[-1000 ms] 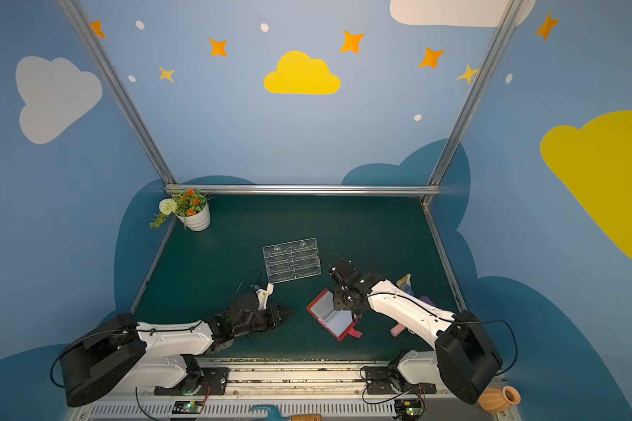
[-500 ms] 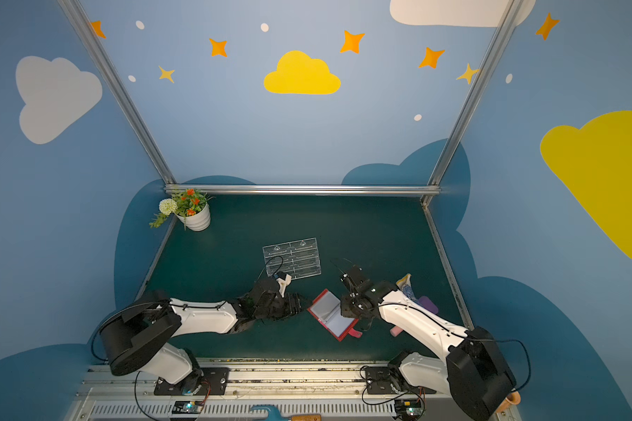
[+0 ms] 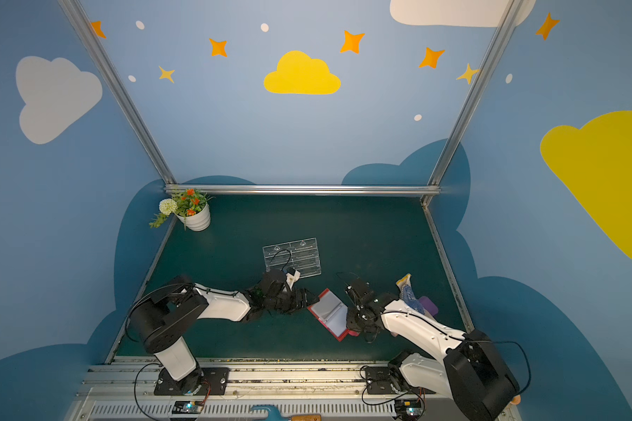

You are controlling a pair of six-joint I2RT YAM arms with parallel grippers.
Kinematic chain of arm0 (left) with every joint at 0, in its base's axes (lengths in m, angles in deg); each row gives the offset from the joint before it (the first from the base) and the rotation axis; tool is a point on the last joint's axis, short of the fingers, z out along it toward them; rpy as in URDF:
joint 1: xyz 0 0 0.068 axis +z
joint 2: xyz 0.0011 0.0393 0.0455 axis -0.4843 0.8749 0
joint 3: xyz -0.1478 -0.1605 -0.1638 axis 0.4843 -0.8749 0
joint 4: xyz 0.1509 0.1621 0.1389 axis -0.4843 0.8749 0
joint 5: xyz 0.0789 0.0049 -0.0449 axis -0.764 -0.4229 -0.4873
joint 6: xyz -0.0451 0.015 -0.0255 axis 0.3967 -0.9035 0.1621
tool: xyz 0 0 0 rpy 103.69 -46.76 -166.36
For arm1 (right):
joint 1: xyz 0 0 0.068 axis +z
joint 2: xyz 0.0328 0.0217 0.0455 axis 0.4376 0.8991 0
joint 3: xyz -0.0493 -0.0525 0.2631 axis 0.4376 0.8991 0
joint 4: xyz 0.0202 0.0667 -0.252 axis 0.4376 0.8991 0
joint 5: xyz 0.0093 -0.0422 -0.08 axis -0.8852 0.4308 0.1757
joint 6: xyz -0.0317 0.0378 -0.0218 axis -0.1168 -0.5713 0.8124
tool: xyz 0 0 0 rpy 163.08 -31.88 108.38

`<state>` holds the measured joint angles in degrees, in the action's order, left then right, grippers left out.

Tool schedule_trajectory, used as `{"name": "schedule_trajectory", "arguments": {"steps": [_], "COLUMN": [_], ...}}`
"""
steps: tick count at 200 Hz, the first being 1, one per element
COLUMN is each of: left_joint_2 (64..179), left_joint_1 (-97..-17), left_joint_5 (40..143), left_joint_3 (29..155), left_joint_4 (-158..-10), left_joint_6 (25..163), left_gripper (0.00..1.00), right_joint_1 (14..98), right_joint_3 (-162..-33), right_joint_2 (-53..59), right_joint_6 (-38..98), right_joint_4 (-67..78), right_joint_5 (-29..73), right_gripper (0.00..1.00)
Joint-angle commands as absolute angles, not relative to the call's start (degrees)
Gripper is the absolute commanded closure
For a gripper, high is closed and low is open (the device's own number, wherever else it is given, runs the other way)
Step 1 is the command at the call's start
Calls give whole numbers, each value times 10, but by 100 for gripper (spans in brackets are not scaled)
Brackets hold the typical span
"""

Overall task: Take the credit cards out of the card holder
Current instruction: Pick up the card holder from the bottom-center of the table.

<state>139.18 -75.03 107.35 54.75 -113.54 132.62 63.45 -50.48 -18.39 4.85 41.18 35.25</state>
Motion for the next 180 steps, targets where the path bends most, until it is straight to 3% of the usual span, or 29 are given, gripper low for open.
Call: {"name": "schedule_trajectory", "arguments": {"steps": [1, 35, 106, 180], "left_joint_2": [1426, 1440, 1453, 1458], "left_joint_1": [-749, -742, -722, -685], "left_joint_5": [1086, 1095, 1108, 1104], "left_joint_3": [542, 520, 517, 525], "left_joint_4": [-1128, -1196, -1246, -1260], "left_joint_6": [1318, 1342, 1352, 1348], "left_gripper": [36, 46, 51, 49], "right_joint_1": [621, 608, 601, 599], "right_joint_3": [-491, -506, -556, -591], "right_joint_2": [-159, -117, -16, 61], "right_joint_6": [54, 72, 102, 124], "right_joint_4": [376, 354, 335, 324], "right_joint_5": [349, 337, 340, 340], "right_gripper": [80, 82, 85, 89]}}
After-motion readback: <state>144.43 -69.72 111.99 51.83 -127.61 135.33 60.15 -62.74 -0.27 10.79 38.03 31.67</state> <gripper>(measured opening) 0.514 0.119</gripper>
